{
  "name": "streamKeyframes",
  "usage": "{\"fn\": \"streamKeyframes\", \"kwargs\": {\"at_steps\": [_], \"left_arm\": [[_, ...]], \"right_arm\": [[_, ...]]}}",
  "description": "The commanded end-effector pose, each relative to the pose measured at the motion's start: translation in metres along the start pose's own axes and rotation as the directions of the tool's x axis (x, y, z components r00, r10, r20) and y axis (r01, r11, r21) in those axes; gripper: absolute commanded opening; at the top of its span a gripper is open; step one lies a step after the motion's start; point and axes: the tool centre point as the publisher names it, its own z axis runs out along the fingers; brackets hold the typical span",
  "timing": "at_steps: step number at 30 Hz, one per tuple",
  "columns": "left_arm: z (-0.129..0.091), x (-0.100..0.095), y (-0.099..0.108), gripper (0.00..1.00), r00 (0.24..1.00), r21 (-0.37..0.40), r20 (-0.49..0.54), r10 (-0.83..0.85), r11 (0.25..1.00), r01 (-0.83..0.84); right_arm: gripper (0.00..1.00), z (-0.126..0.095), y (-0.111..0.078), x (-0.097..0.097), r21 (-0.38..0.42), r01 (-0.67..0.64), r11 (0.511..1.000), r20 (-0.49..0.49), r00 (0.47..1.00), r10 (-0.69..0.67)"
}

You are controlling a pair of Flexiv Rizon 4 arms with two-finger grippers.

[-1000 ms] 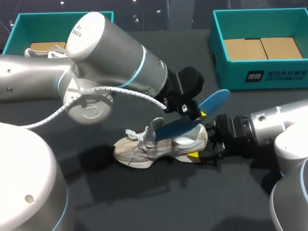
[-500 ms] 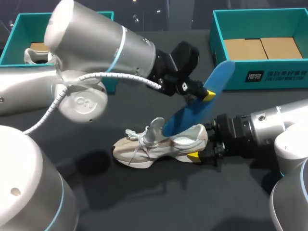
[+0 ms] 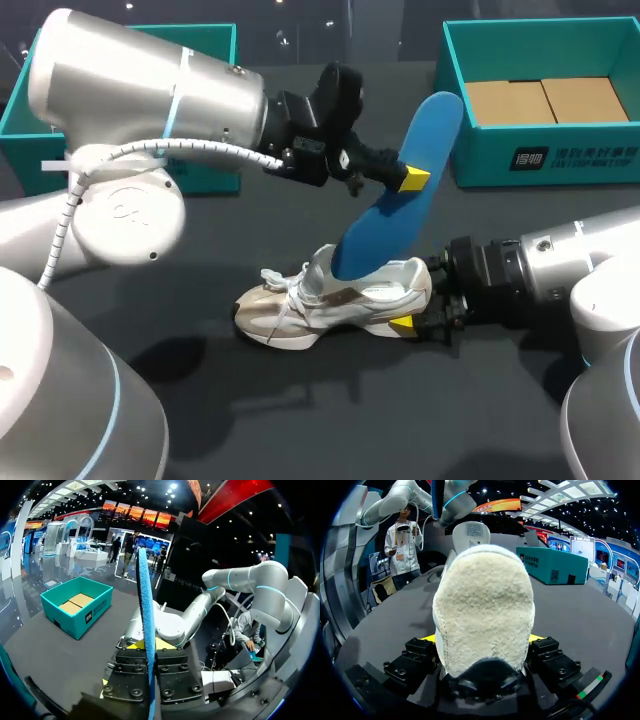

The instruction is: Take the shoe out of the shoebox, open the shoe tongue, remove and reinsert the insole, then place the shoe into the shoebox

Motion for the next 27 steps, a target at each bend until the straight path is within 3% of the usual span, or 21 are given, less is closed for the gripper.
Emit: {"fn": "streamKeyframes", "kwargs": {"at_steps": [1, 5, 15, 19, 27], "left_arm": [[-0.032, 0.02, 0.006, 0.0, 1.0, 0.133, -0.021, -0.012, 0.991, 0.015], [-0.065, 0.039, -0.005, 0.0, 0.997, 0.21, -0.066, -0.032, 0.977, 0.045], [-0.065, 0.039, -0.005, 0.0, 0.997, 0.21, -0.066, -0.032, 0.977, 0.045], [-0.08, 0.054, -0.004, 0.0, 0.997, 0.249, -0.072, 0.007, 0.969, 0.011], [-0.103, 0.073, 0.001, 0.0, 0.993, 0.254, -0.121, 0.009, 0.967, 0.023]], "right_arm": [[0.0, 0.0, 0.001, 0.001, 0.003, -0.001, 1.0, 0.002, 1.0, 0.001], [0.0, 0.0, 0.001, 0.001, 0.003, -0.001, 1.0, 0.002, 1.0, 0.001], [0.0, 0.0, 0.001, 0.001, 0.003, -0.001, 1.0, 0.002, 1.0, 0.001], [0.0, 0.0, 0.001, 0.001, 0.003, -0.001, 1.0, 0.002, 1.0, 0.001], [0.0, 0.0, 0.001, 0.001, 0.003, -0.001, 1.0, 0.002, 1.0, 0.001]]}}
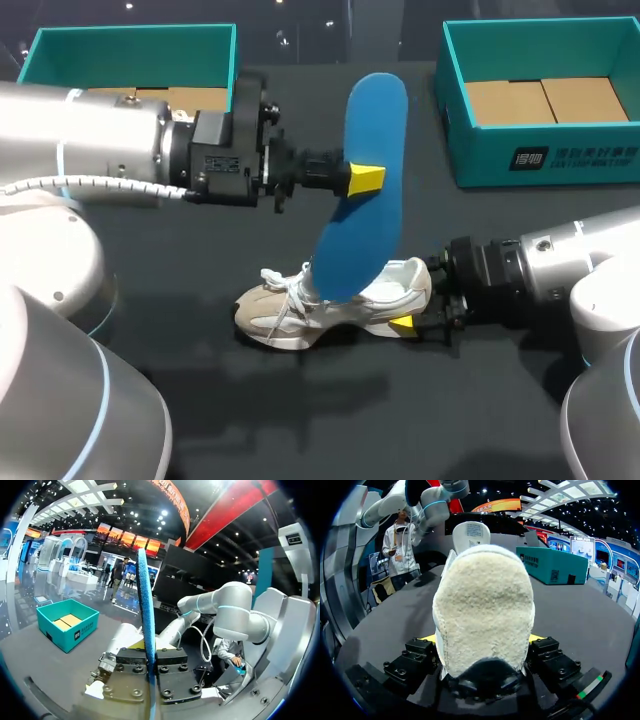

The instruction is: Take the shoe out of the shoebox, open the shoe tongue, remove and reinsert the insole, then place the shoe into the shoebox

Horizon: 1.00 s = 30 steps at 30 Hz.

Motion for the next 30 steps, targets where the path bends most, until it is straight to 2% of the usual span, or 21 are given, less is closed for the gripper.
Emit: {"fn": "streamKeyframes", "kwargs": {"at_steps": [1, 8, 30], "left_arm": [[-0.0319, 0.0127, 0.0085, 0.0, 1.0, 0.012, -0.008, 0.001, 1.0, -0.001], [-0.0386, 0.0208, 0.0072, 0.0, 1.0, 0.009, 0.011, 0.022, 1.0, -0.023], [-0.0389, 0.0192, 0.0064, 0.0, 1.0, 0.029, 0.015, -0.001, 1.0, 0.0]], "right_arm": [[0.0, 0.0, 0.0007, 0.0013, 0.003, -0.001, 1.0, 0.002, 1.0, 0.001], [0.0, 0.0, 0.0007, 0.0013, 0.003, -0.001, 1.0, 0.002, 1.0, 0.001], [0.0, 0.0, 0.0007, 0.0013, 0.003, -0.001, 1.0, 0.002, 1.0, 0.001]]}}
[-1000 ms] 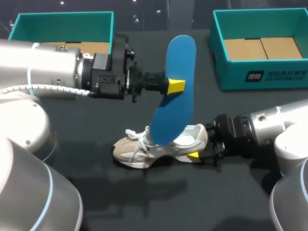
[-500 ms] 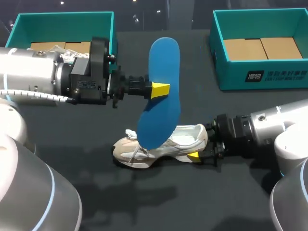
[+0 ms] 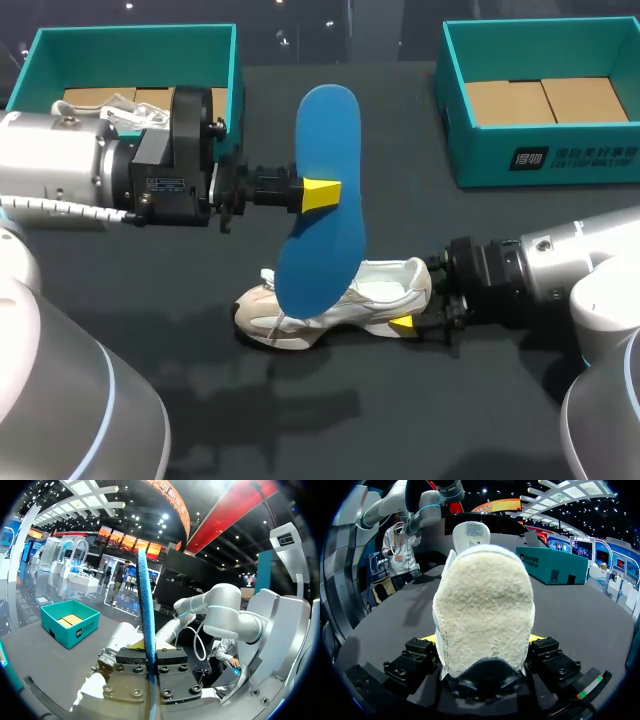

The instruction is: Take the shoe out of the shoebox, open the shoe tongue, remove and reinsert the insole, then place the shoe into the shoebox

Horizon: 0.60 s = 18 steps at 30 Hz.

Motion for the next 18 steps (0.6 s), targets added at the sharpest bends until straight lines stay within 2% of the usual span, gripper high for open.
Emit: {"fn": "streamKeyframes", "kwargs": {"at_steps": [1, 2, 3, 5, 7, 12, 18], "left_arm": [[0.001, 0.0, 0.0, 0.0, 1.0, 0.001, 0.0, 0.0, 1.0, 0.0], [0.001, 0.0, 0.0, 0.0, 1.0, 0.001, 0.0, 0.0, 1.0, 0.0], [0.001, 0.0, 0.0, 0.0, 1.0, 0.001, 0.0, 0.0, 1.0, 0.0], [0.001, 0.0, 0.0, 0.0, 1.0, 0.001, 0.0, 0.0, 1.0, 0.0], [0.001, 0.0, 0.0, 0.0, 1.0, 0.001, 0.0, 0.0, 1.0, 0.0], [0.001, 0.0, 0.0, 0.0, 1.0, 0.001, 0.0, 0.0, 1.0, 0.0], [0.001, 0.0, 0.0, 0.0, 1.0, 0.001, 0.0, 0.0, 1.0, 0.0]], "right_arm": [[0.0, -0.001, 0.0, 0.001, 0.016, -0.004, 1.0, 0.007, 1.0, 0.004], [0.0, -0.002, 0.0, 0.001, 0.024, -0.002, 1.0, 0.009, 1.0, 0.002], [0.23, -0.003, 0.001, 0.0, 0.022, -0.004, 1.0, 0.015, 1.0, 0.003], [1.0, -0.005, 0.001, 0.001, 0.053, -0.01, 0.999, 0.028, 1.0, 0.009], [1.0, -0.009, 0.002, 0.001, 0.083, -0.011, 0.997, 0.035, 0.999, 0.008], [1.0, -0.019, -0.002, 0.0, 0.217, -0.028, 0.976, 0.053, 0.998, 0.017], [1.0, -0.033, 0.001, 0.002, 0.43, -0.028, 0.902, 0.038, 0.999, 0.013]]}}
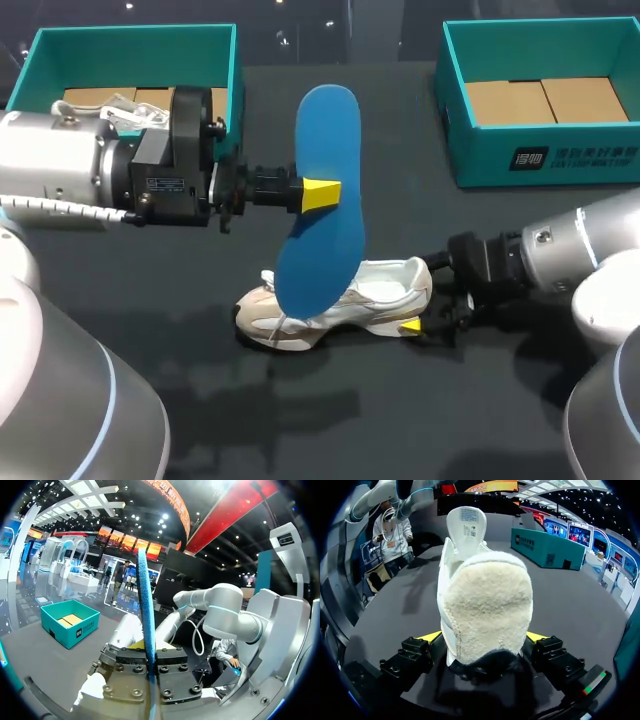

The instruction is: Take the shoe out of the shoebox, open the shoe tongue, remove and reinsert the insole, then place the shoe into the shoebox

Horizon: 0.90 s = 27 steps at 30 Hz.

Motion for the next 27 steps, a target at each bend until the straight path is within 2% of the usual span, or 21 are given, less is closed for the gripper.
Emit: {"fn": "streamKeyframes", "kwargs": {"at_steps": [1, 5, 8, 21, 23, 27], "left_arm": [[0.001, 0.0, 0.0, 0.0, 1.0, 0.002, 0.001, 0.0, 1.0, 0.0], [0.001, 0.0, 0.0, 0.0, 1.0, 0.002, 0.001, 0.0, 1.0, 0.0], [0.001, 0.0, 0.0, 0.0, 1.0, 0.002, 0.001, 0.0, 1.0, 0.0], [0.001, 0.0, 0.0, 0.0, 1.0, 0.002, 0.001, 0.0, 1.0, 0.0], [0.001, 0.0, 0.0, 0.0, 1.0, 0.002, 0.001, 0.0, 1.0, 0.0], [0.001, 0.0, 0.0, 0.0, 1.0, 0.002, 0.001, 0.0, 1.0, 0.0]], "right_arm": [[1.0, -0.016, 0.009, 0.001, 0.251, 0.003, 0.968, -0.017, 1.0, 0.002], [1.0, -0.029, 0.014, 0.005, 0.405, -0.005, 0.914, -0.024, 1.0, 0.016], [1.0, -0.037, 0.02, 0.008, 0.565, -0.032, 0.825, -0.022, 0.998, 0.054], [1.0, -0.04, 0.022, 0.007, 0.564, -0.059, 0.824, -0.007, 0.997, 0.077], [1.0, -0.04, 0.025, 0.006, 0.665, -0.095, 0.74, 0.012, 0.993, 0.117], [1.0, -0.04, 0.036, 0.012, 0.756, -0.09, 0.648, 0.028, 0.994, 0.105]]}}
